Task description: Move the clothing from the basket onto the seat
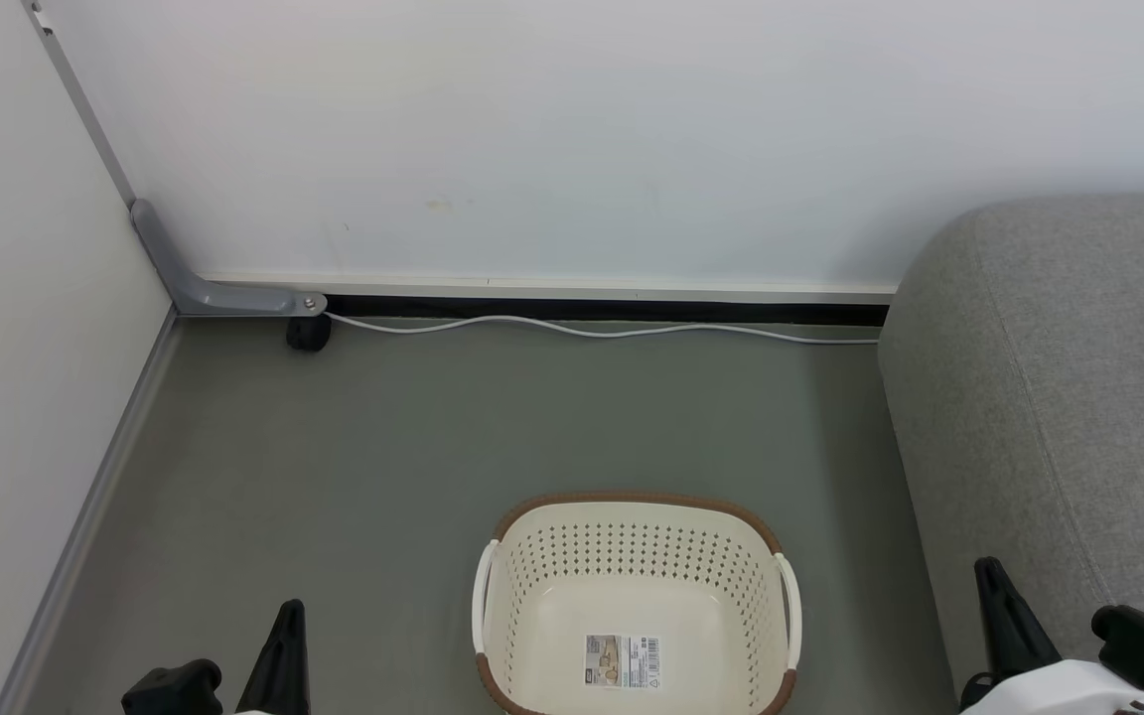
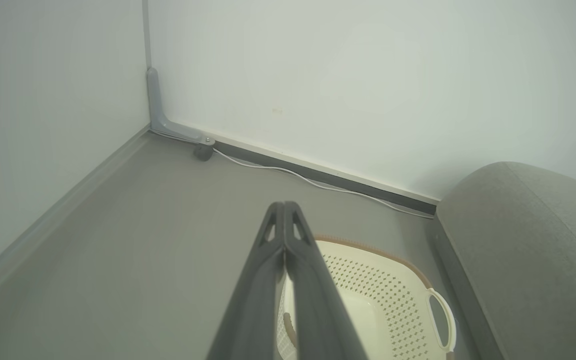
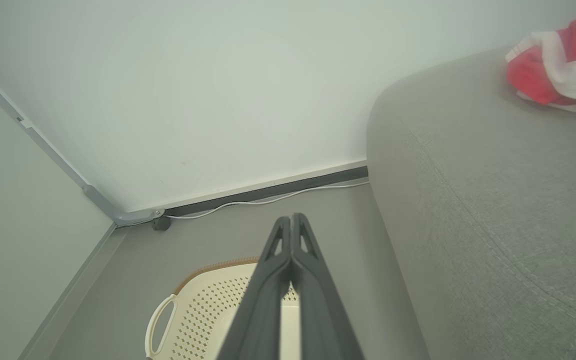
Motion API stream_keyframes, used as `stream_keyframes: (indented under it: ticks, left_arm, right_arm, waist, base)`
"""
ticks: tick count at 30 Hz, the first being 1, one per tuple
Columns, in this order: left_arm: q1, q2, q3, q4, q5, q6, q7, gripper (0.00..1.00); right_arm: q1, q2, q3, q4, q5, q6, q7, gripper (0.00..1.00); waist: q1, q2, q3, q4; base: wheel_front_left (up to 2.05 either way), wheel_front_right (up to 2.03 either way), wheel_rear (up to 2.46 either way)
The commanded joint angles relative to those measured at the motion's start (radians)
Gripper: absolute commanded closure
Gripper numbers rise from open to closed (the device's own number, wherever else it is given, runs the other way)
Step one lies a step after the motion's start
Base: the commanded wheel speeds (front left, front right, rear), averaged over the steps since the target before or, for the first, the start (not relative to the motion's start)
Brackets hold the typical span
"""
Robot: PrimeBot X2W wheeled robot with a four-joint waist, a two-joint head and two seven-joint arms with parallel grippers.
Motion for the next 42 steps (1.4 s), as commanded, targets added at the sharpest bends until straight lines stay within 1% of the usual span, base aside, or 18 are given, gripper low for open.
stream_keyframes:
  ticks: [1, 42]
  left_arm:
    - [-0.043, 0.011, 0.014, -0.032, -0.029, -0.013, 0.003, 1.00]
    - [-0.089, 0.016, 0.063, -0.064, -0.482, -0.047, 0.120, 1.00]
  right_arm:
    - [-0.035, -0.010, -0.007, -0.029, 0.030, 0.000, 0.008, 1.00]
    - [-0.054, 0.003, -0.057, -0.080, 0.471, 0.001, 0.122, 1.00]
  waist:
    - [-0.0003, -0.0001, 0.000, -0.001]
    - [-0.0003, -0.0001, 0.009, -0.022]
  base:
    - [0.00, 0.00, 0.00]
    - [0.00, 0.00, 0.00]
